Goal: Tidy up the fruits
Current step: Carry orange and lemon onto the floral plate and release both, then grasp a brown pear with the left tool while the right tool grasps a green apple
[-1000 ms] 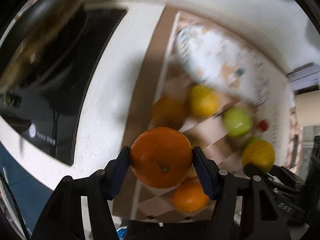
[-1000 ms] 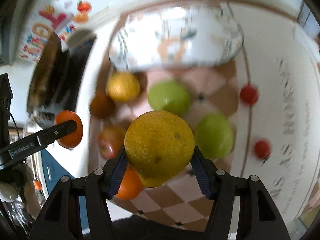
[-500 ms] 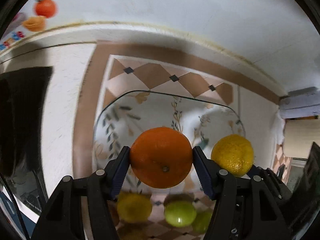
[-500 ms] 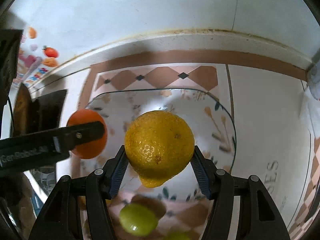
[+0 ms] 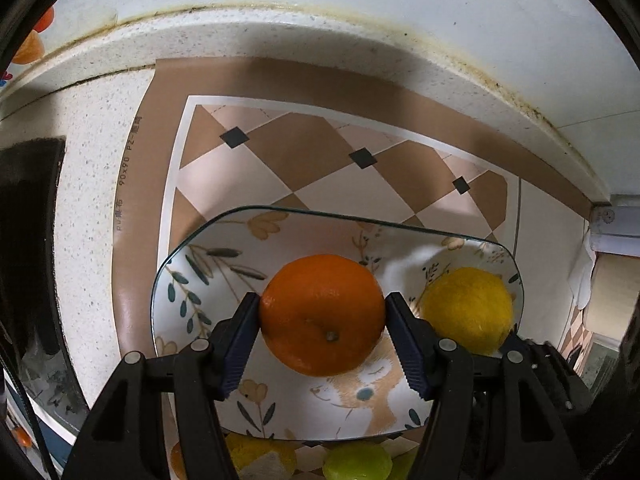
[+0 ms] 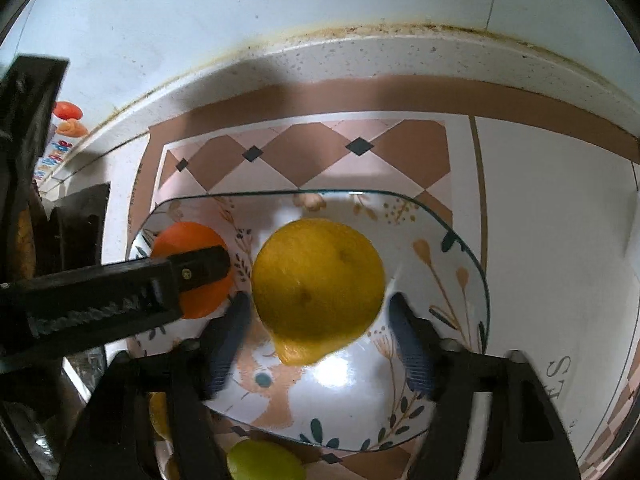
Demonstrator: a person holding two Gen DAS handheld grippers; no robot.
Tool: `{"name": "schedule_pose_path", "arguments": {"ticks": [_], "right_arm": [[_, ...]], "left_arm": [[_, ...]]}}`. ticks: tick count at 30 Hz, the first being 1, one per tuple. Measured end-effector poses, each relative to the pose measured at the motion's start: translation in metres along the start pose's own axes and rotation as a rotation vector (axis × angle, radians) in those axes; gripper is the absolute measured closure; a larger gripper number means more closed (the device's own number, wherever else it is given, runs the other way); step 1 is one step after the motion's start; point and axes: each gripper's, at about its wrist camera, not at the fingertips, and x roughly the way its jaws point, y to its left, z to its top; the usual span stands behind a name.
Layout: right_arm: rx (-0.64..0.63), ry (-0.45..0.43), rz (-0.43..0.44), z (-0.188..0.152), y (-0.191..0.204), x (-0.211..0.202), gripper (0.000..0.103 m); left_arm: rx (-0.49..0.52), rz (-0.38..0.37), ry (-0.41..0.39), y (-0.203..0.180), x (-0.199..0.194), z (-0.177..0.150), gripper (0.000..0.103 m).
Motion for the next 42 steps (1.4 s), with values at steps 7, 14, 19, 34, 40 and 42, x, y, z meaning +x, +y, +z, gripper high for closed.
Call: {"name": "schedule_pose_path", "arguments": {"ticks": [7,14,19,34,40,42], "right_arm": [[0.013,-0.009,-0.038,-0.011,-0.005,-0.025,0.01],[-0.011,-0.044,-0.139,-0.04,-0.003,-0.051,0.01],[0.001,-0.079,-0.172,-0.067,-0.003,-0.078,0.009],[-0.034,-0.233,-0.174,-0.15,0.031,-0.17,0.01],[-0.048,-0.308,-0.181,-0.179,0.039,-0.212,0.01],[-0.053,-0.329,-0.177,-0.188,0.042,-0.224,0.009]], "left_arm": [[-0.005,0.033,-0.028,0.002,-0.014,-0.001,0.016],[0.013,0.108,-0.142,0.01,-0.049,-0.038,0.016],[0.036,0.178,-0.222,0.013,-0.077,-0.075,0.016],[0.099,0.177,-0.457,0.008,-0.163,-0.184,0.016],[0.116,0.155,-0.505,0.003,-0.188,-0.219,0.016],[0.12,0.156,-0.526,0.002,-0.195,-0.229,0.016]]}}
